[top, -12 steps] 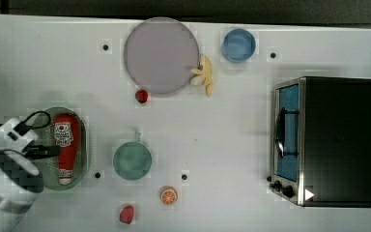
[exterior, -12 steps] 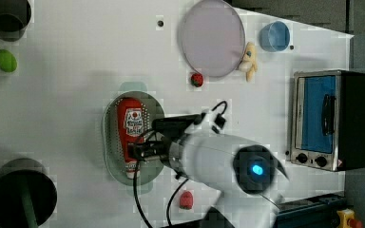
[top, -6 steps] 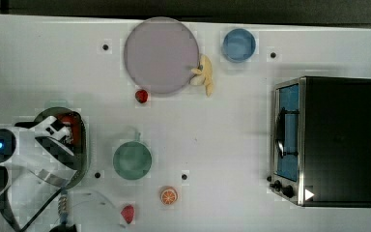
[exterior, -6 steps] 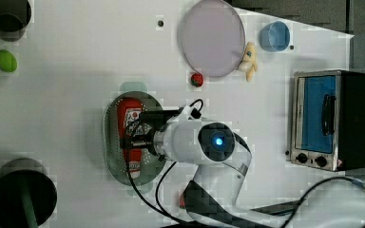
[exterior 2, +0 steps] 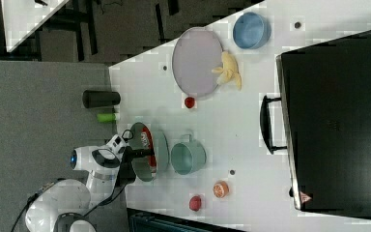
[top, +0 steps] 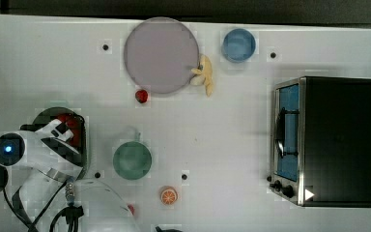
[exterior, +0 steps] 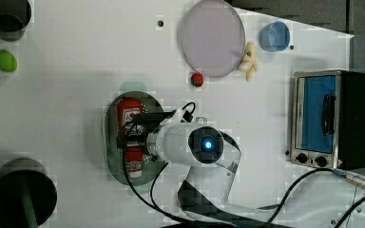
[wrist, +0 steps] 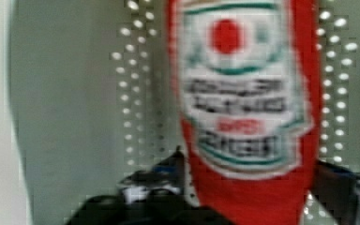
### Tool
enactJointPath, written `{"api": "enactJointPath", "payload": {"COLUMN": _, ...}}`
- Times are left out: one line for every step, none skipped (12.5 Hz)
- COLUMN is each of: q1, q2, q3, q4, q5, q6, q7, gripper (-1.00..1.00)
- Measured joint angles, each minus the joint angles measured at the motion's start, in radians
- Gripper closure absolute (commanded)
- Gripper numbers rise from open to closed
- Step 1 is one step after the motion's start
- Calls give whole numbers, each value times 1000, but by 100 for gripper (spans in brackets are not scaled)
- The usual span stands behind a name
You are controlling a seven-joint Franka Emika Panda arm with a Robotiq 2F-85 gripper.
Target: Pick ketchup from strainer and place it on the table
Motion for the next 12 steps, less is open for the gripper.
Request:
{"api": "enactJointPath", "payload": {"q1": 3, "q2": 1, "q3": -4, "q4": 4, "q5": -3, "q6": -6, "q7": 7, "gripper": -21}}
{"api": "enactJointPath", "payload": {"q1": 3, "q2": 1, "q3": -4, "q4": 12, "q5": 3, "q6": -11, "q7": 11, "gripper": -21}}
{"api": "enactJointPath", "payload": {"q1": 2, "q2": -1, "q3": -3, "q4": 12, "q5": 7, "q6": -10, "q7": 13, "gripper": -21}}
{"api": "enactJointPath", "payload": {"q1": -3, "q2": -9, "q3": 3, "q4": 8, "q5": 3, "q6": -24, "q7": 14, "gripper": -21}}
{"api": "enactJointPath", "payload": {"q1": -8, "q2": -23, "q3": 14, "q4": 8, "q5": 8, "q6": -50, "q7": 16, "gripper": -21}}
{"api": "enactJointPath", "payload": {"q1": -8, "q2": -51, "q3": 22, "q4": 6, "q5": 33, "q6": -74, "q7": 17, "gripper": -21}}
{"api": "enactJointPath", "payload": {"q1": -14, "q2": -92, "q3": 39, "q4": 6, "q5": 71, "q6": -102, "q7": 18, "gripper": -21}}
{"api": "enactJointPath", "payload": {"q1": -21, "q2": -151, "q3": 56, "q4": 0, "q5": 121, "q6": -123, "q7": 18, "gripper": -21}}
{"api": "enactJointPath", "payload": {"q1": -25, "q2": -226, "q3": 64, "q4": -4, "q5": 189, "q6": -134, "q7": 18, "gripper": -21}}
{"api": "enactJointPath", "payload": {"q1": -38, "q2": -297, "q3": 84, "q4": 0, "q5": 259, "q6": -166, "q7": 18, "gripper": -21}}
{"api": "enactJointPath", "payload": {"q1": -56, "q2": -359, "q3": 107, "q4": 16, "q5": 310, "q6": -207, "q7": 18, "gripper": -21}}
{"api": "enactJointPath", "payload": {"q1": -71, "q2": -410, "q3": 127, "q4": 41, "q5": 320, "q6": -251, "q7": 16, "gripper": -21}}
